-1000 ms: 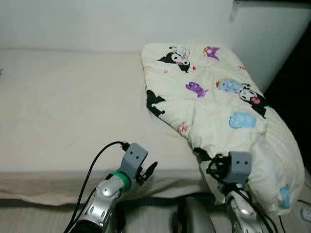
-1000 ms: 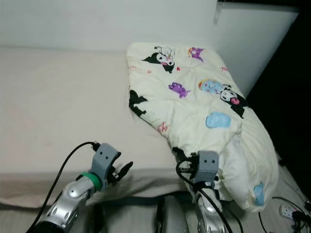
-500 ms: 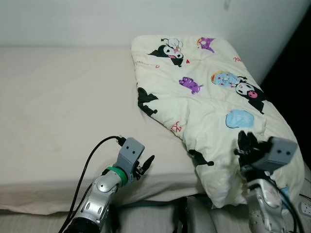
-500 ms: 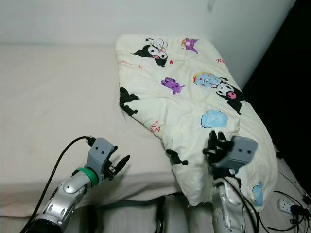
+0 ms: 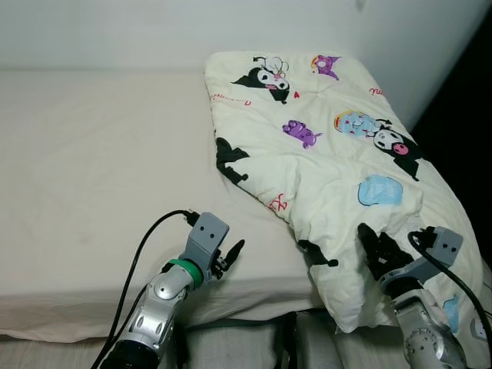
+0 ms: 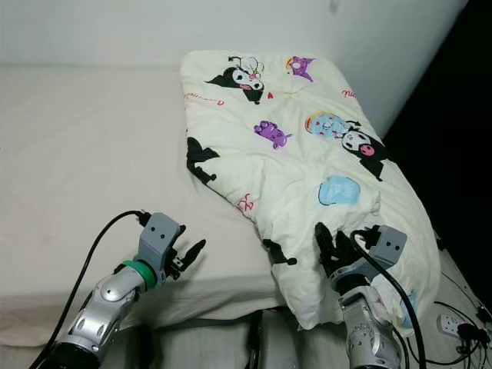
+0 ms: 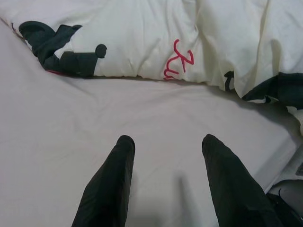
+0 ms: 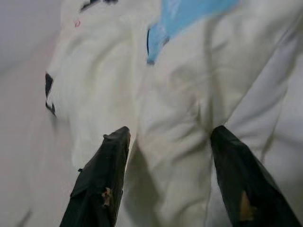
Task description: Clean up the room
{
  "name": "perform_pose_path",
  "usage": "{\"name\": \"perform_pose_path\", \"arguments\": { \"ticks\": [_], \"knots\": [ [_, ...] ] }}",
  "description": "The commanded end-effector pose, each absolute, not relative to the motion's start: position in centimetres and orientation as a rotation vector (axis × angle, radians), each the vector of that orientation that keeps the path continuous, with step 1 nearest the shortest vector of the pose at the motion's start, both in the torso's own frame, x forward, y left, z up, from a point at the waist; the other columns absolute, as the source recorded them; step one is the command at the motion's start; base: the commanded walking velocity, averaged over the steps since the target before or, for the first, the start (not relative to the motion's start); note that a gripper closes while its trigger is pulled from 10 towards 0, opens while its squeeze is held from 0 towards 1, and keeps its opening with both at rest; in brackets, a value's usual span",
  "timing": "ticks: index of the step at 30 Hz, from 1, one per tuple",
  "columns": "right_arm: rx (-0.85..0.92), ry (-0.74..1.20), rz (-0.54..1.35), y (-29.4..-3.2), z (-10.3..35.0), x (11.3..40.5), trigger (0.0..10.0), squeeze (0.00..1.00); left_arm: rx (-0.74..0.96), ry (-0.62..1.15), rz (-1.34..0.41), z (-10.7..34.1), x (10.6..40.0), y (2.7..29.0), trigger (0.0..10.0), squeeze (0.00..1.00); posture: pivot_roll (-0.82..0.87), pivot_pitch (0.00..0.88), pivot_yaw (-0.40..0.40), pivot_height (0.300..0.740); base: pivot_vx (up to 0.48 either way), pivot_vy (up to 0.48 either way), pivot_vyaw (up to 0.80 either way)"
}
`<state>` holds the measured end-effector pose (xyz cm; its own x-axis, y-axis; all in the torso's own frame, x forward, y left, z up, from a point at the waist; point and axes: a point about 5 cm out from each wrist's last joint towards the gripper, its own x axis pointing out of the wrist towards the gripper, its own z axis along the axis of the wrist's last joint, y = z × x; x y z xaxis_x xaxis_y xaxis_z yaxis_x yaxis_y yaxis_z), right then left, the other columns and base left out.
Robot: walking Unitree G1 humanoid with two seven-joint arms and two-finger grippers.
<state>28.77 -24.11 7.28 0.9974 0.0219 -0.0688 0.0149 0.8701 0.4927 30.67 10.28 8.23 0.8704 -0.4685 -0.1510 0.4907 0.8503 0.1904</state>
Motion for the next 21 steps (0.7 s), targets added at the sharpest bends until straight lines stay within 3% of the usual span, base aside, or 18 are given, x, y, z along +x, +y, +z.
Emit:
{"name": "perform_pose_path", "arguments": {
  "ticks": [1, 9, 10, 14, 15, 19, 21],
  "knots": [
    [0.522, 0.158, 0.002, -23.8, 5.9, 28.4, 10.0, 0.0, 0.224, 0.128, -0.507, 7.6, 30.2, 10.3, 10.0, 0.0, -0.06, 0.05, 0.015, 0.586, 0.0, 0.0, 0.0],
    [0.472, 0.226, -0.013, -22.8, 5.1, 29.3, 10.0, 0.0, 0.224, 0.128, -0.507, 7.7, 30.2, 10.3, 10.0, 0.0, -0.05, 0.051, 0.023, 0.586, 0.0, 0.0, 0.0],
    [0.452, 0.2, 0.022, -22.4, 5.7, 29.6, 0.0, 0.0, 0.225, 0.128, -0.507, 7.7, 30.3, 10.3, 10.0, 0.0, -0.05, 0.049, 0.023, 0.586, 0.0, 0.0, 0.0],
    [0.369, 0.123, 0.35, -19.2, 8.3, 29.7, 0.0, 0.0, 0.226, 0.125, -0.501, 7.9, 30.4, 10.4, 10.0, 0.0, -0.06, 0.047, 0.024, 0.586, 0.0, 0.0, 0.0],
    [0.369, 0.123, 0.35, -19.2, 8.3, 29.7, 0.0, 0.0, 0.226, 0.125, -0.501, 7.9, 30.4, 10.4, 10.0, 0.0, -0.06, 0.047, 0.024, 0.586, 0.0, 0.0, 0.0],
    [0.287, 0.227, 0.668, -16.3, 8.3, 27.5, 0.0, 0.0, 0.227, 0.113, -0.507, 8.3, 30.6, 10.3, 10.0, 0.0, -0.06, 0.045, 0.022, 0.586, 0.0, 0.0, 0.0],
    [0.273, 0.259, 0.728, -15.8, 8.1, 26.8, 0.0, 0.0, 0.227, 0.11, -0.507, 8.4, 30.6, 10.3, 10.0, 0.0, -0.06, 0.044, 0.021, 0.586, 0.0, 0.0, 0.0]
  ]
}}
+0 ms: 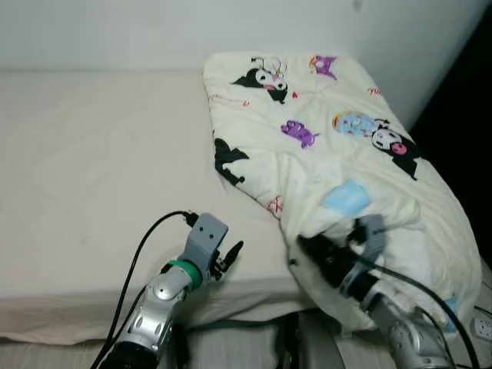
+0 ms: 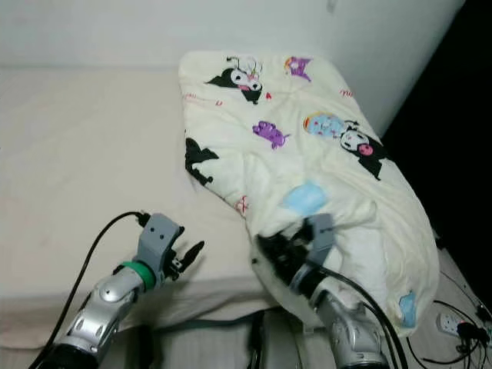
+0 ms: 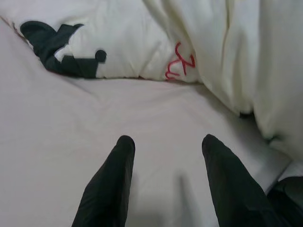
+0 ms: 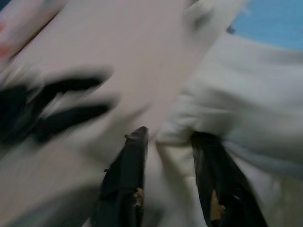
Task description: Clean up the room
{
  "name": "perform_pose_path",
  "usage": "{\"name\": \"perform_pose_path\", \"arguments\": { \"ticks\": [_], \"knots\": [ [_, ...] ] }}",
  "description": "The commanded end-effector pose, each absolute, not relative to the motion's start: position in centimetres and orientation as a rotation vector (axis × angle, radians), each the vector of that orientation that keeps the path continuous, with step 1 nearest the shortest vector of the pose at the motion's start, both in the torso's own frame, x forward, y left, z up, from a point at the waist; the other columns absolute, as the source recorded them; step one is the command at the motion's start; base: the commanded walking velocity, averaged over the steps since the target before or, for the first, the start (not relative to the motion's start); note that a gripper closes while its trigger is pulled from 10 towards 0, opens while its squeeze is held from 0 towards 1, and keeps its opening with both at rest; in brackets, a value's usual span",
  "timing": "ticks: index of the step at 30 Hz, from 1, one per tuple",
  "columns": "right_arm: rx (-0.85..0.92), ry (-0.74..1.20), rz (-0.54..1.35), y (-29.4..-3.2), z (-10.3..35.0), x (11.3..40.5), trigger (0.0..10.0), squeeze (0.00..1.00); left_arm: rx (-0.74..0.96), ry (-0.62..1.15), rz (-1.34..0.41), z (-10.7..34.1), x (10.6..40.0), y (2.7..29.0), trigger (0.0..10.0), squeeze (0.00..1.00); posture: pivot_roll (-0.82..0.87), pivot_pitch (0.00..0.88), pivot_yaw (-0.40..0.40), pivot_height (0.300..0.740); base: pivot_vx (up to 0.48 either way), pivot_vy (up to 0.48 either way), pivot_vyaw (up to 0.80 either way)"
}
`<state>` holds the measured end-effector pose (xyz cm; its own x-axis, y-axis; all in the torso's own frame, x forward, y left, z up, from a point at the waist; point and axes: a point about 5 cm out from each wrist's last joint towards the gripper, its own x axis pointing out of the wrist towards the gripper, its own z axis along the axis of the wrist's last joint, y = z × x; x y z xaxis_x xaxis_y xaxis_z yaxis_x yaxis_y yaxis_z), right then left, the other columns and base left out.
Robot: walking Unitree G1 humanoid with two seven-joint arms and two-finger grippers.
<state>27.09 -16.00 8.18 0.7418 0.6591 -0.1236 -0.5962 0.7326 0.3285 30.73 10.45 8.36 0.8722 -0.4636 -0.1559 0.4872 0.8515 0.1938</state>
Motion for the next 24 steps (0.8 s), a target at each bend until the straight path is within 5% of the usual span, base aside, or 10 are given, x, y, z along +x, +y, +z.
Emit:
{"name": "perform_pose_path", "arguments": {
  "ticks": [1, 9, 10, 11, 12, 17, 19, 23, 24],
  "knots": [
    [0.258, 0.283, 0.781, -15.4, 7.9, 26.2, 0.0, 0.0, 0.229, 0.108, -0.506, 8.5, 30.7, 10.4, 10.0, 0.0, -0.06, 0.043, 0.021, 0.586, 0.0, 0.0, 0.0],
    [0.149, 0.467, 1.151, -13.5, 7.2, 21.5, 0.0, 0.0, 0.238, 0.107, -0.5, 8.5, 30.9, 10.8, 10.0, 0.0, -0.06, 0.037, 0.019, 0.586, 0.0, 0.0, 0.0],
    [0.118, 0.502, 1.192, -13.5, 7.0, 20.8, 3.9, 0.0, 0.239, 0.106, -0.499, 8.6, 30.9, 10.9, 10.0, 0.0, -0.06, 0.037, 0.019, 0.586, 0.0, 0.0, 0.0],
    [0.118, 0.502, 1.192, -13.5, 7.0, 20.8, 3.9, 0.0, 0.239, 0.106, -0.499, 8.6, 30.9, 10.9, 10.0, 0.0, -0.06, 0.037, 0.019, 0.586, 0.0, 0.0, 0.0],
    [0.092, 0.533, 1.229, -13.7, 6.9, 20.1, 10.0, 0.0, 0.242, 0.105, -0.498, 8.6, 30.9, 10.9, 10.0, 0.0, -0.06, 0.036, 0.019, 0.586, 0.0, 0.0, 0.0],
    [0.087, 0.534, 1.339, -13.6, 8.3, 18.8, 10.0, 0.0, 0.313, 0.07, -0.417, 9.4, 31.4, 12.3, 10.0, 0.0, -0.06, 0.034, 0.031, 0.586, 0.0, 0.0, 0.0],
    [0.121, 0.483, 1.403, -13.1, 10.2, 18.6, 10.0, 0.0, 0.402, -0.011, -0.184, 11.4, 32.4, 15.8, 10.0, 0.0, -0.05, 0.04, 0.033, 0.586, 0.0, 0.0, 0.0],
    [0.131, 0.458, 1.437, -12.9, 11.1, 18.4, 10.0, 0.0, 0.423, -0.047, -0.074, 12.6, 32.7, 17.7, 10.0, 0.0, -0.05, 0.041, 0.035, 0.586, 0.0, 0.0, 0.0],
    [0.142, 0.424, 1.476, -12.8, 12.3, 18.3, 10.0, 0.0, 0.448, -0.086, 0.063, 14.0, 33.0, 20.0, 10.0, 0.0, -0.05, 0.044, 0.035, 0.586, 0.0, 0.0, 0.0]
  ]
}}
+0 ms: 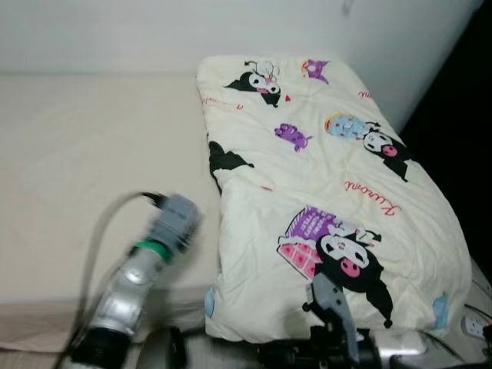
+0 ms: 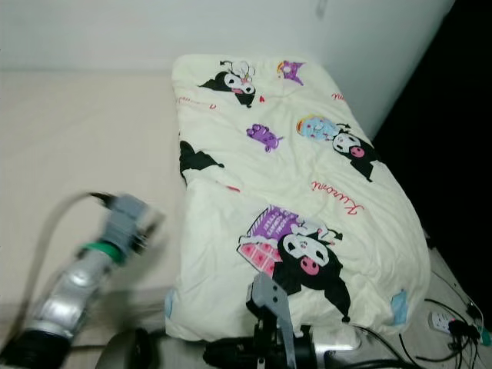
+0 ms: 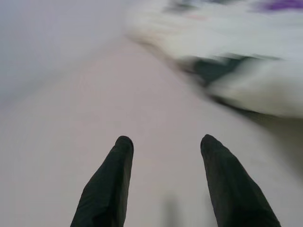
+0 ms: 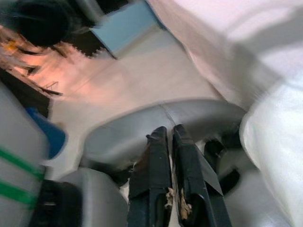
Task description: Clean up the room
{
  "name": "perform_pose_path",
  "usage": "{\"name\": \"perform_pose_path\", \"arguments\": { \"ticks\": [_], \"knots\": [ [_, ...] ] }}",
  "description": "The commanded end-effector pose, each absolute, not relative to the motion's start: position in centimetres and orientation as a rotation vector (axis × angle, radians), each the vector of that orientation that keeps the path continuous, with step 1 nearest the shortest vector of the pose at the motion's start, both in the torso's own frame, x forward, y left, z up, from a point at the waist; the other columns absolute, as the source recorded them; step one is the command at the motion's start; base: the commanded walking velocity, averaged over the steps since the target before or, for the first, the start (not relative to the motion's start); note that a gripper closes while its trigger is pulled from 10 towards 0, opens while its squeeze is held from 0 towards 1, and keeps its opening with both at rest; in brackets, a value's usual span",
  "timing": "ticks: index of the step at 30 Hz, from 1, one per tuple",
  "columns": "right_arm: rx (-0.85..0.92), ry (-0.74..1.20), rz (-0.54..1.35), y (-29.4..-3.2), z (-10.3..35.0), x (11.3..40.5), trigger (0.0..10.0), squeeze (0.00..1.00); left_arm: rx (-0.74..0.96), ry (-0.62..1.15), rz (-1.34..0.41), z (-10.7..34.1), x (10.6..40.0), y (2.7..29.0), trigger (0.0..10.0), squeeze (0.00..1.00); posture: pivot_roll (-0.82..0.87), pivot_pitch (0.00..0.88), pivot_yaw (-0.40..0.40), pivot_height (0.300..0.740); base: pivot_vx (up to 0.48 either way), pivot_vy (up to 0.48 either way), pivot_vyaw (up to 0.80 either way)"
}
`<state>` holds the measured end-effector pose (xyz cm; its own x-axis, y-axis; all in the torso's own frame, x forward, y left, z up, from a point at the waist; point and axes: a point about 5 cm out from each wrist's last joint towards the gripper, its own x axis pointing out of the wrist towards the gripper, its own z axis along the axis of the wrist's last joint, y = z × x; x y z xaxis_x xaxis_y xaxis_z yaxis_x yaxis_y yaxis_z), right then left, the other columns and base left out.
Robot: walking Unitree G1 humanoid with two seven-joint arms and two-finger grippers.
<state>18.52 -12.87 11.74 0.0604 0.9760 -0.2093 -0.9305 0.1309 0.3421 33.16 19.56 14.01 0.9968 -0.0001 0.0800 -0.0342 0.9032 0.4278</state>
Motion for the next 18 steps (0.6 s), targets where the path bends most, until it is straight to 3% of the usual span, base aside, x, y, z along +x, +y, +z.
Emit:
{"name": "perform_pose_path", "arguments": {
  "ticks": [1, 3, 6, 8, 11, 12, 13, 14, 16, 17, 18],
  "knots": [
    [0.146, 0.391, 1.506, -12.9, 13.4, 18.2, 10.0, 0.0, 0.453, -0.112, 0.152, 15.1, 33.0, 21.7, 10.0, 0.0, -0.05, 0.049, 0.032, 0.586, 0.0, 0.0, 0.0],
    [0.172, 0.309, 1.505, -13.3, 15.4, 18.8, 10.0, 0.0, 0.456, -0.154, 0.256, 16.6, 33.0, 23.6, 10.0, 0.0, -0.05, 0.049, 0.023, 0.586, 0.0, 0.0, 0.0],
    [0.195, 0.2, 1.387, -14.2, 17.0, 20.8, 10.0, 0.0, 0.391, -0.165, 0.179, 17.0, 33.2, 22.7, 10.0, 0.0, -0.05, 0.05, 0.017, 0.586, 0.0, 0.0, 0.0],
    [0.193, 0.068, 1.039, -16.4, 17.5, 25.3, 10.0, 0.0, 0.256, -0.16, -0.096, 16.7, 33.4, 18.1, 10.0, 0.0, -0.05, 0.049, 0.008, 0.586, 0.0, 0.0, 0.0],
    [0.189, 0.045, 0.937, -17.0, 17.3, 26.4, 10.0, 0.0, 0.222, -0.148, -0.169, 16.5, 33.3, 16.8, 10.0, 0.0, -0.05, 0.049, 0.008, 0.586, 0.0, 0.0, 0.0],
    [0.218, 0.01, 0.769, -18.2, 16.9, 28.1, 10.0, 0.0, 0.202, -0.118, -0.282, 15.8, 33.2, 14.5, 10.0, 0.0, -0.06, 0.05, 0.009, 0.586, 0.0, 0.0, 0.0],
    [0.218, 0.01, 0.769, -18.2, 16.9, 28.1, 10.0, 0.0, 0.202, -0.118, -0.282, 15.8, 33.2, 14.5, 10.0, 0.0, -0.06, 0.05, 0.009, 0.586, 0.0, 0.0, 0.0],
    [0.233, -0.024, 0.603, -19.2, 16.2, 29.4, 10.0, 0.0, 0.25, -0.073, -0.405, 14.6, 33.2, 11.7, 10.0, 0.0, -0.06, 0.048, 0.01, 0.586, 0.0, 0.0, 0.0],
    [0.233, -0.024, 0.603, -19.2, 16.2, 29.4, 10.0, 0.0, 0.25, -0.073, -0.405, 14.6, 33.2, 11.7, 10.0, 0.0, -0.06, 0.048, 0.01, 0.586, 0.0, 0.0, 0.0],
    [0.254, -0.053, 0.471, -19.9, 15.6, 30.2, 10.0, 0.0, 0.298, -0.049, -0.484, 13.7, 33.3, 9.2, 10.0, 0.0, -0.06, 0.047, 0.011, 0.586, 0.0, 0.0, 0.0],
    [0.254, -0.053, 0.471, -19.9, 15.6, 30.2, 10.0, 0.0, 0.298, -0.049, -0.484, 13.7, 33.3, 9.2, 10.0, 0.0, -0.06, 0.047, 0.011, 0.586, 0.0, 0.0, 0.0]
  ]
}}
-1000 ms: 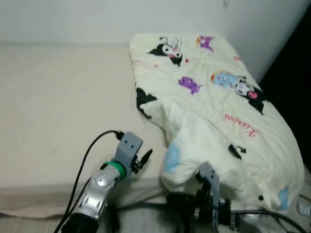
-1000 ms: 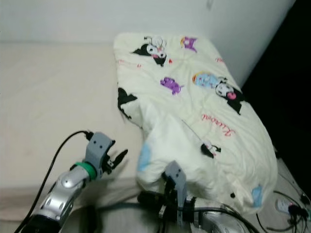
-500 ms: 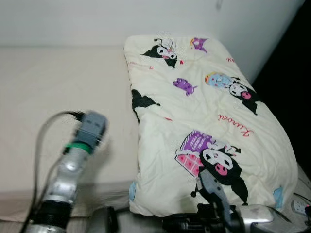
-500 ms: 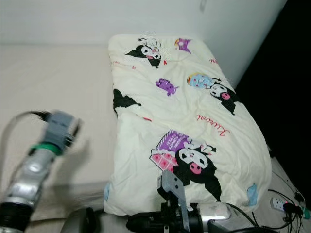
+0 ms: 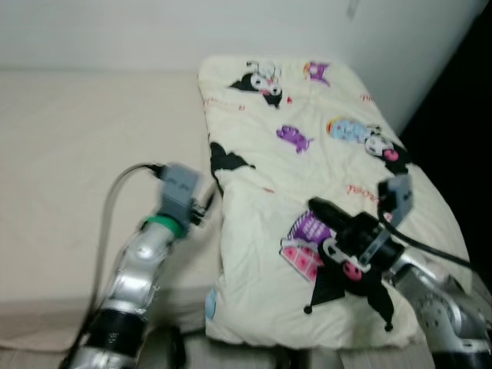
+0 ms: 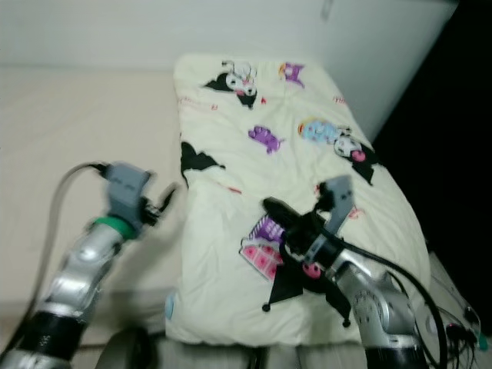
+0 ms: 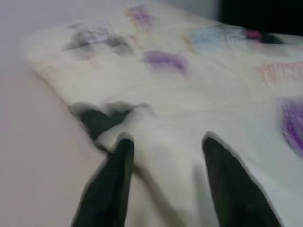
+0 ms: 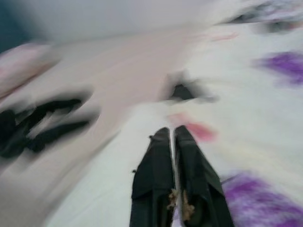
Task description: Clean up the room
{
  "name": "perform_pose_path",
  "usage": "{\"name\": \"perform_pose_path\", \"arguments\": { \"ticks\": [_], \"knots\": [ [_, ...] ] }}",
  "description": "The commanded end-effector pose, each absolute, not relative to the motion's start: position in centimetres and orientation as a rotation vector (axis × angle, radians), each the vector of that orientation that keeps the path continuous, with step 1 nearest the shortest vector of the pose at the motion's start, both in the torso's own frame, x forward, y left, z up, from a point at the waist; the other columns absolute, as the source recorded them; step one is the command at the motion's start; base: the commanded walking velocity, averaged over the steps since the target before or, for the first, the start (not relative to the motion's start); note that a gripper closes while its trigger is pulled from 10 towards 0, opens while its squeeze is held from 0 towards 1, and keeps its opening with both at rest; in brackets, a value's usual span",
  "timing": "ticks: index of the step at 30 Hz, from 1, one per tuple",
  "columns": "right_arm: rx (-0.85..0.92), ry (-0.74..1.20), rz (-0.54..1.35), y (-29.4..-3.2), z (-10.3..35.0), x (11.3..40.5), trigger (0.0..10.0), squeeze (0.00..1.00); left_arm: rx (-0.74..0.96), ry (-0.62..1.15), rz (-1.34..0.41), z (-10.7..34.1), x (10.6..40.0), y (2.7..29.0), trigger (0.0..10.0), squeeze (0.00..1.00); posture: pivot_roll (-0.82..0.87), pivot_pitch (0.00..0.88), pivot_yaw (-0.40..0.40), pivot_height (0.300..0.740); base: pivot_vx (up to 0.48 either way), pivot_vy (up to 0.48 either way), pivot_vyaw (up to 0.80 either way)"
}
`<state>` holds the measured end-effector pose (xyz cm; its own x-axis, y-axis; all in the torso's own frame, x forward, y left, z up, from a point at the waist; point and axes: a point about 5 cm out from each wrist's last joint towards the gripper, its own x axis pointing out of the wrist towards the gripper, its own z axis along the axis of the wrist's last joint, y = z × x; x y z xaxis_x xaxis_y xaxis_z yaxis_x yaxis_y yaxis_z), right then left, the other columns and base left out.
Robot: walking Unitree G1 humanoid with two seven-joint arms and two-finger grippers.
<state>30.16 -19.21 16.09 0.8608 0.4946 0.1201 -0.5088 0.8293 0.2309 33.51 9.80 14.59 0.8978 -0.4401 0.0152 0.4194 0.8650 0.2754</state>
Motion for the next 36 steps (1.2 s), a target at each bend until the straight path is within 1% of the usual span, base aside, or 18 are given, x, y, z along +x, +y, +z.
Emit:
{"name": "perform_pose_path", "arguments": {
  "ticks": [1, 2, 5, 9, 10, 13, 17, 18, 19, 22, 26, 28, 29, 30, 31, 34, 35, 36],
  "knots": [
    [0.273, -0.076, 0.386, -20.2, 15.1, 30.6, 10.0, 0.0, 0.357, -0.029, -0.531, 12.9, 33.4, 7.4, 10.0, 0.0, -0.07, 0.043, 0.014, 0.586, 0.0, 0.0, 0.0],
    [0.288, -0.09, 0.347, -20.2, 14.9, 30.6, 10.0, 0.0, 0.381, -0.01, -0.563, 12.4, 33.5, 6.2, 10.0, 0.0, -0.07, 0.044, 0.014, 0.586, 0.0, 0.0, 0.0],
    [0.302, -0.086, 0.323, -20.0, 14.5, 30.6, 10.0, 0.0, 0.44, 0.034, -0.621, 11.3, 33.4, 5.2, 10.0, 0.0, -0.07, 0.046, 0.013, 0.586, 0.0, 0.0, 0.0],
    [0.303, -0.088, 0.309, -19.9, 14.2, 30.8, 10.0, 0.0, 0.456, 0.053, -0.649, 11.0, 33.2, 5.0, 10.0, 0.0, -0.07, 0.046, 0.013, 0.586, 0.0, 0.0, 0.0],
    [0.303, -0.077, 0.287, -19.7, 13.3, 30.8, 10.0, 0.0, 0.641, 0.194, -0.715, 7.1, 31.6, 7.8, 10.0, 0.0, -0.06, 0.053, 0.019, 0.586, 0.0, 0.0, 0.0],
    [0.303, -0.075, 0.278, -19.7, 13.0, 30.8, 10.0, 0.0, 0.698, 0.249, -0.741, 5.7, 30.8, 9.0, 10.0, 0.0, -0.06, 0.053, 0.019, 0.586, 0.0, 0.0, 0.0],
    [0.305, -0.074, 0.261, -19.5, 12.5, 30.9, 10.0, 0.0, 0.774, 0.44, -0.712, 2.1, 27.8, 15.3, 10.0, 0.0, -0.04, 0.06, 0.016, 0.586, 0.0, 0.0, 0.0],
    [0.305, -0.074, 0.261, -19.5, 12.5, 30.9, 10.0, 0.0, 0.774, 0.44, -0.712, 2.1, 27.8, 15.3, 10.0, 0.0, -0.04, 0.06, 0.016, 0.586, 0.0, 0.0, 0.0],
    [0.305, -0.073, 0.259, -19.4, 12.4, 31.0, 10.0, 0.0, 0.788, 0.474, -0.684, 1.5, 27.2, 16.8, 10.0, 0.0, -0.03, 0.066, 0.014, 0.586, 0.0, 0.0, 0.0],
    [0.306, -0.071, 0.258, -19.3, 12.4, 31.1, 10.0, 0.0, 0.771, 0.515, -0.636, 1.1, 26.5, 18.5, 10.0, 0.0, -0.03, 0.073, 0.012, 0.586, 0.0, 0.0, 0.0],
    [0.307, -0.071, 0.258, -19.2, 12.4, 31.1, 10.0, 0.0, 0.695, 0.524, -0.606, 1.3, 26.2, 19.2, 10.0, 0.0, -0.03, 0.076, 0.014, 0.586, 0.0, 0.0, 0.0],
    [0.292, -0.078, 0.26, -19.2, 12.5, 31.0, 10.0, 0.0, 0.464, 0.368, -0.582, 4.5, 26.9, 18.5, 10.0, 0.0, -0.03, 0.082, 0.01, 0.586, 0.0, 0.0, 0.0],
    [0.292, -0.078, 0.26, -19.2, 12.5, 31.0, 10.0, 0.0, 0.464, 0.368, -0.582, 4.5, 26.9, 18.5, 10.0, 0.0, -0.03, 0.082, 0.01, 0.586, 0.0, 0.0, 0.0],
    [0.263, -0.098, 0.272, -19.0, 12.9, 30.8, 10.0, 0.0, 0.314, 0.174, -0.511, 8.6, 28.1, 18.3, 10.0, 0.0, -0.03, 0.085, 0.008, 0.586, 0.0, 0.0, 0.0],
    [0.263, -0.098, 0.272, -19.0, 12.9, 30.8, 10.0, 0.0, 0.314, 0.174, -0.511, 8.6, 28.1, 18.3, 10.0, 0.0, -0.03, 0.085, 0.008, 0.586, 0.0, 0.0, 0.0],
    [0.219, -0.18, 0.32, -17.8, 14.6, 30.2, 10.0, 0.0, 0.445, -0.187, -0.266, 17.6, 30.7, 19.8, 10.0, 0.0, -0.02, 0.087, 0.009, 0.586, 0.0, 0.0, 0.0],
    [0.219, -0.18, 0.32, -17.8, 14.6, 30.2, 10.0, 0.0, 0.445, -0.187, -0.266, 17.6, 30.7, 19.8, 10.0, 0.0, -0.02, 0.087, 0.009, 0.586, 0.0, 0.0, 0.0],
    [0.226, -0.205, 0.331, -17.5, 15.2, 30.0, 10.0, 0.0, 0.463, -0.257, -0.205, 19.7, 31.1, 20.3, 10.0, 0.0, -0.01, 0.087, 0.004, 0.586, 0.0, 0.0, 0.0]
  ]
}}
